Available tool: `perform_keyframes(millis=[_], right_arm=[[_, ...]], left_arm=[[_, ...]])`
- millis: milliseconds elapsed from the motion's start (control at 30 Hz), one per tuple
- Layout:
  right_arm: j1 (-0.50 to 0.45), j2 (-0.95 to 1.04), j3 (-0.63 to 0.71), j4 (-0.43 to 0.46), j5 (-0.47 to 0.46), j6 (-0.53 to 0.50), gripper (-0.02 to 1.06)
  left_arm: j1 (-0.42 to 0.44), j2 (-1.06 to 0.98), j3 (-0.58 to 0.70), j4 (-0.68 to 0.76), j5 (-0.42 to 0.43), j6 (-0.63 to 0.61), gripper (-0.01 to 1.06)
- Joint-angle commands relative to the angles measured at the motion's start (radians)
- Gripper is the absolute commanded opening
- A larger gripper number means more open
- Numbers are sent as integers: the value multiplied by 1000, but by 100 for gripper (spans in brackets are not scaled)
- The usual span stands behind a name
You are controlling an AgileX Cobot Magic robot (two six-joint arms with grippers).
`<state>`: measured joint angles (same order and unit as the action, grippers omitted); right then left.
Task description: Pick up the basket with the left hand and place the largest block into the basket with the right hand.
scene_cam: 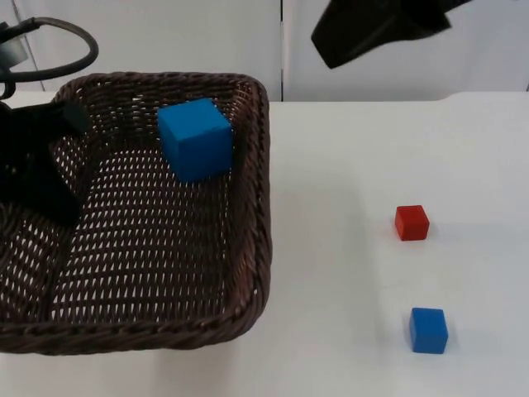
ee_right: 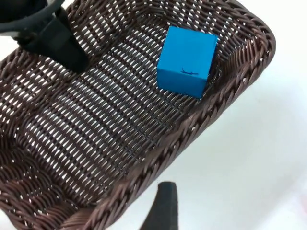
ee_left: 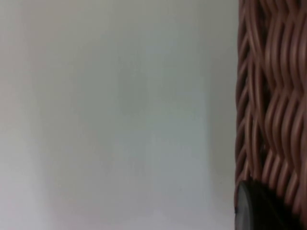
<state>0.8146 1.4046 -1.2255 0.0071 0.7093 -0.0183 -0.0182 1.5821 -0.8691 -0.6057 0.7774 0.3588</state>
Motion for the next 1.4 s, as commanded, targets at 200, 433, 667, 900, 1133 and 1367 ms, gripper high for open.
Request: perform_keyframes(millis=[200, 433, 667, 900, 1133, 1367], right_arm=[[-4, -32, 25, 3, -27, 3, 72], [-4, -32, 25, 5, -27, 3, 72], [-4, -32, 42, 20, -30, 3, 72], [-4, -32, 49, 21, -24, 3, 72], [-4, -32, 49, 24, -22, 3, 72], [-4, -32, 49, 24, -8, 8, 72]], left_arm=[[2, -16, -5, -34, 9, 87, 0], [2, -12, -5, -38, -16, 87, 0], [-2, 96, -15, -100, -58, 138, 0], [-2, 202, -68, -141, -116, 176, 0], [-17, 309, -136, -276, -136, 312, 0], [-88, 407, -222, -283, -155, 316, 0]])
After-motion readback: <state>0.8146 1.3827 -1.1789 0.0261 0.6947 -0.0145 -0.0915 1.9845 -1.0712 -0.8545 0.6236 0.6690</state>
